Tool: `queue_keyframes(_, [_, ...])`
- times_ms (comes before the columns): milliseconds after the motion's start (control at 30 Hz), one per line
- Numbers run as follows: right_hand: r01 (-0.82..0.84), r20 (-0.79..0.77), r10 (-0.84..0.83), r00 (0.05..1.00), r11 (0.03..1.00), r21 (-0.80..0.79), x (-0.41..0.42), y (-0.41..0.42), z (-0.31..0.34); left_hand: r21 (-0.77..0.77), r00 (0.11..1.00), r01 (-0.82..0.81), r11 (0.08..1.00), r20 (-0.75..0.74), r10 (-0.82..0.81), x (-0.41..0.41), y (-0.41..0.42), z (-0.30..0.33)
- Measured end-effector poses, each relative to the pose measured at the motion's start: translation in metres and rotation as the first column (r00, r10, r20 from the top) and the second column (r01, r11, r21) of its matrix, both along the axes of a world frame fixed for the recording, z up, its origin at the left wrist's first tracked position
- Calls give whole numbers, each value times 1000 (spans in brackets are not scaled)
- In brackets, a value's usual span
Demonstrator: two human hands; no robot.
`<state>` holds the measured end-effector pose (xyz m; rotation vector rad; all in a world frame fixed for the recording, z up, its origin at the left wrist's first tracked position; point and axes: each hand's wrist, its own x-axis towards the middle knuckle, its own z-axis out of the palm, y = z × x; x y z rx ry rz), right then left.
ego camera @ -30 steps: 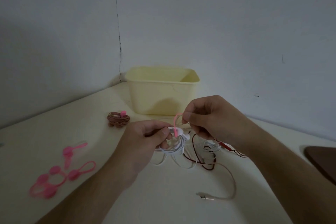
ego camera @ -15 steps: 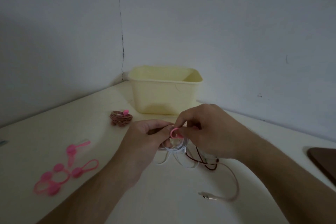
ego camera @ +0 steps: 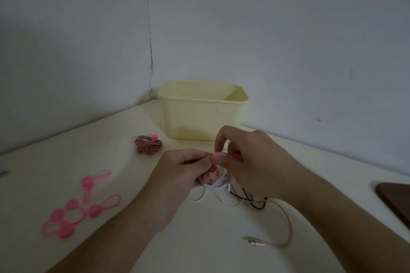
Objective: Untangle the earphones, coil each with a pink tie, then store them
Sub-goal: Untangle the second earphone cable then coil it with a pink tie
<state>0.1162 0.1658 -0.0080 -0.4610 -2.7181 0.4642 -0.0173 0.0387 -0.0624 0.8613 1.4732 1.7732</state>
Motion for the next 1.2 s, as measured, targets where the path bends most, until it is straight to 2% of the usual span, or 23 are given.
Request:
queue_keyframes(67, [-8,17,10,1000,992,-124,1,4,2,-13,1000,18,1000,12,-18,0,0,-1])
queue_keyframes(167, [-35,31,43,999,973,-227,4,6,7,-18,999,31,999,36,-30,-1,1,-2])
queue_keyframes(367, [62,47,-56,997,991,-119,0,6,3,-26,997,55,998,62,-53,-1,2,-4])
queue_keyframes(533, [73,-14,-75,997,991,-115,1,3,7,-58,991,134,989,21,-133,-1,3,-6])
queue_keyframes(800, [21,-153,-79,985,938,-347,3,8,4,-14,979,203,979,37,-202,-1,2,-6])
queue_keyframes(1000, [-35,-205,-38,978,939,-343,3,7,1,38,967,236,971,93,-239,0,1,-4])
queue_keyframes(1100, [-40,-218,-31,975,949,-312,2,6,-1,-4,974,225,974,24,-225,0,1,-5])
queue_keyframes(1200, [-51,-213,-29,977,932,-359,0,8,-2,-21,982,180,983,-49,-181,2,0,-3])
